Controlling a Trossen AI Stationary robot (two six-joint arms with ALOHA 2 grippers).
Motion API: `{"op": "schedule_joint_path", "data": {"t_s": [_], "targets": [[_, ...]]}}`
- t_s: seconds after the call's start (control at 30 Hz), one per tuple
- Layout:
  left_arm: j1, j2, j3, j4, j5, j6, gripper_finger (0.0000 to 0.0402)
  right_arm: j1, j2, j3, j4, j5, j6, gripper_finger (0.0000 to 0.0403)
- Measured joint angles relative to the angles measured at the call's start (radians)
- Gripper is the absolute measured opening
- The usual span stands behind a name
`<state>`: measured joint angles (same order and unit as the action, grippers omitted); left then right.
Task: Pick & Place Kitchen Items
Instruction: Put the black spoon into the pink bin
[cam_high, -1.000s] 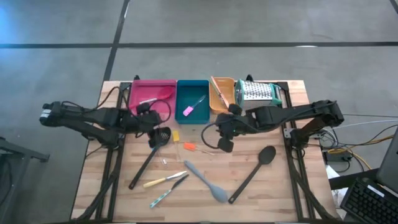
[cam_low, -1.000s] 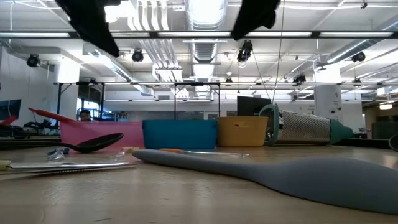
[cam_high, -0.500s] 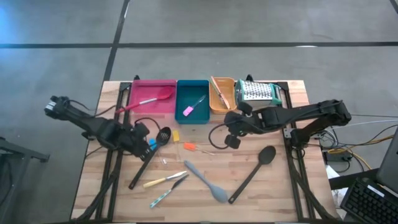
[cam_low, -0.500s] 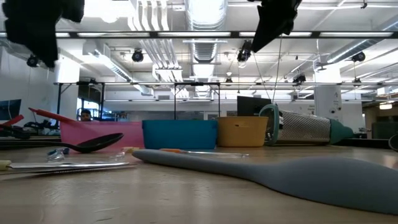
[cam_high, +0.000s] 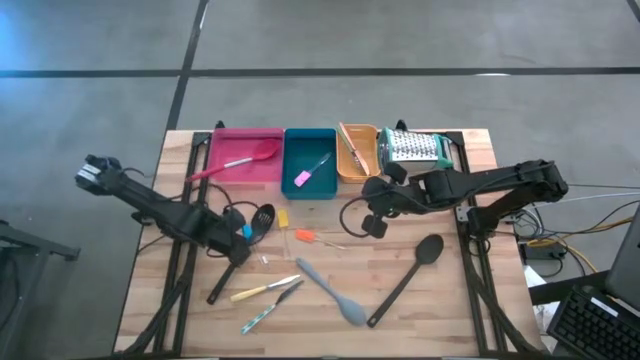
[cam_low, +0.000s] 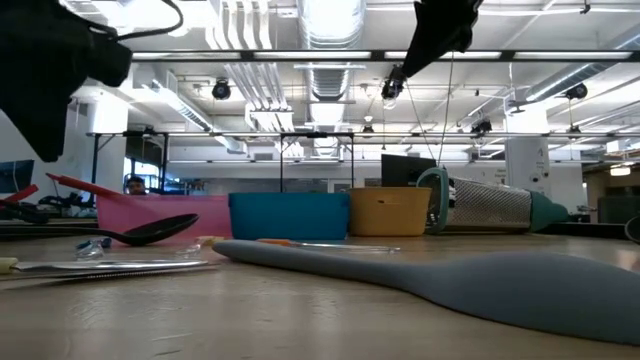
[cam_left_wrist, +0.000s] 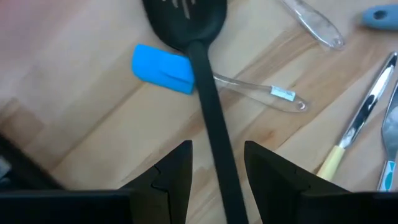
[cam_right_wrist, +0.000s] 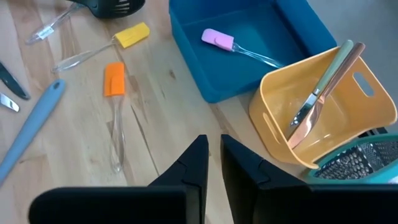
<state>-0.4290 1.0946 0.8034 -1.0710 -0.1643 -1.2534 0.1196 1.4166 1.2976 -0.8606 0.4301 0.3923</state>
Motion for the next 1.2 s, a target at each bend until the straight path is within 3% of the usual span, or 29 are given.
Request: {"op": "schedule_joint_path", "data": {"t_s": [1.2], "targets": [[0.002, 0.026, -0.362, 0.479, 0.048, -0.026, 0.0149, 0.0, 0.0, 0.0, 0.037, 0.045, -0.003, 0.0097]]}}
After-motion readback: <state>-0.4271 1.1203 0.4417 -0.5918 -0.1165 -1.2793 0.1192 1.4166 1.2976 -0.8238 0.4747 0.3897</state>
